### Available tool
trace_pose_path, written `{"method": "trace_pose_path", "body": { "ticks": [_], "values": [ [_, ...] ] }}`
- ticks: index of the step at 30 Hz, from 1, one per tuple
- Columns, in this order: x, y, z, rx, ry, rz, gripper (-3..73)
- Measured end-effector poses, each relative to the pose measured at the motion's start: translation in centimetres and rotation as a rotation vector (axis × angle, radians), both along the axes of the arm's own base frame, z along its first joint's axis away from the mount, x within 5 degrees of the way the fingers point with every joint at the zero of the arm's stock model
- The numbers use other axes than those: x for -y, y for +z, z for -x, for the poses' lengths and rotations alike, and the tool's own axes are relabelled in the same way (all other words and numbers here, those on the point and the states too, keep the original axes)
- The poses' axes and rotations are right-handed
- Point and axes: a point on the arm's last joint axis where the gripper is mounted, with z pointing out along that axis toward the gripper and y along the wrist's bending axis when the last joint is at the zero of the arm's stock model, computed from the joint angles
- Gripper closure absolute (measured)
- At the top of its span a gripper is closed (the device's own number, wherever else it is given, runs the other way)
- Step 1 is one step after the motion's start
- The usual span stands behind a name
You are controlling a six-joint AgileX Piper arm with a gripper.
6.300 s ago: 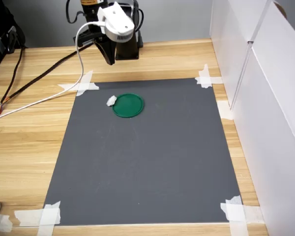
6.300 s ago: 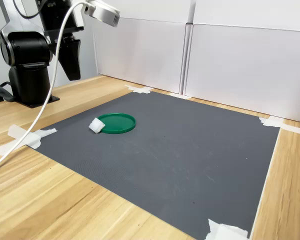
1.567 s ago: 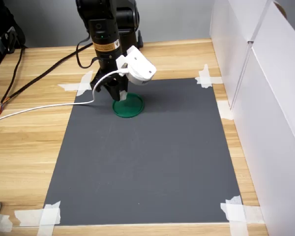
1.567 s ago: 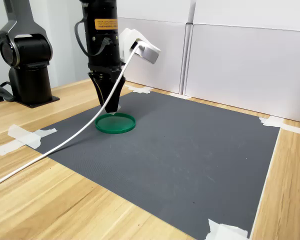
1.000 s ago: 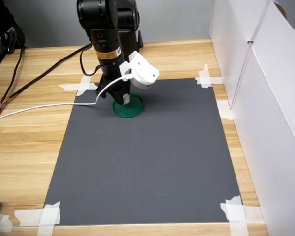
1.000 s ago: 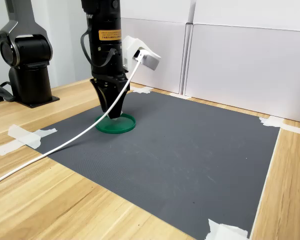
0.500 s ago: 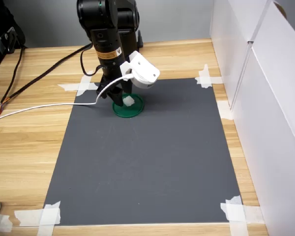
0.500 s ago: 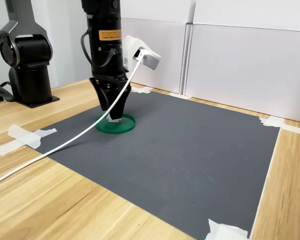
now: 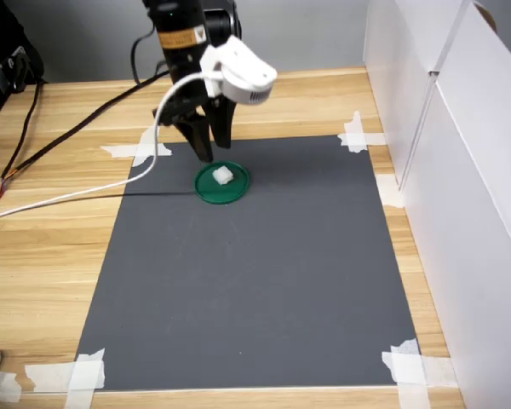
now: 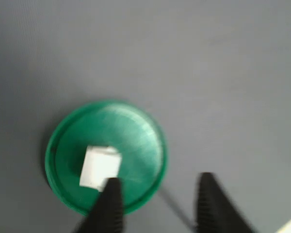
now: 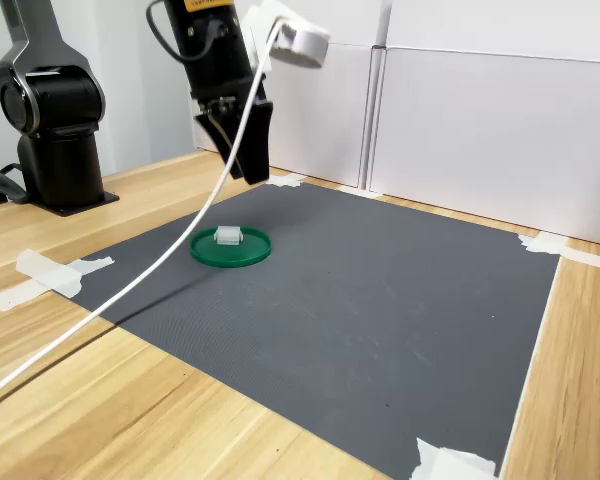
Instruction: Grasp a white terminal and put it in the green lid.
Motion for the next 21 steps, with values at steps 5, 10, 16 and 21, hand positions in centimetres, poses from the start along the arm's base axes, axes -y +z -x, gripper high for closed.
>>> {"method": "trace_pose_path", "body": {
  "ticks": [5, 10, 16, 21],
  "values": [
    [-0.2, 2.9, 2.2, 0.113, -0.096, -0.108, 64.4],
    [-0.5, 5.0, 4.5, 0.181, -0.22, -0.262, 71.2],
    [-0.4, 6.9, 7.4, 0.223, -0.448, -0.481, 71.4],
    [0.1, 6.6, 9.7, 0.304, -0.58, -0.581, 71.4]
  ]
}}
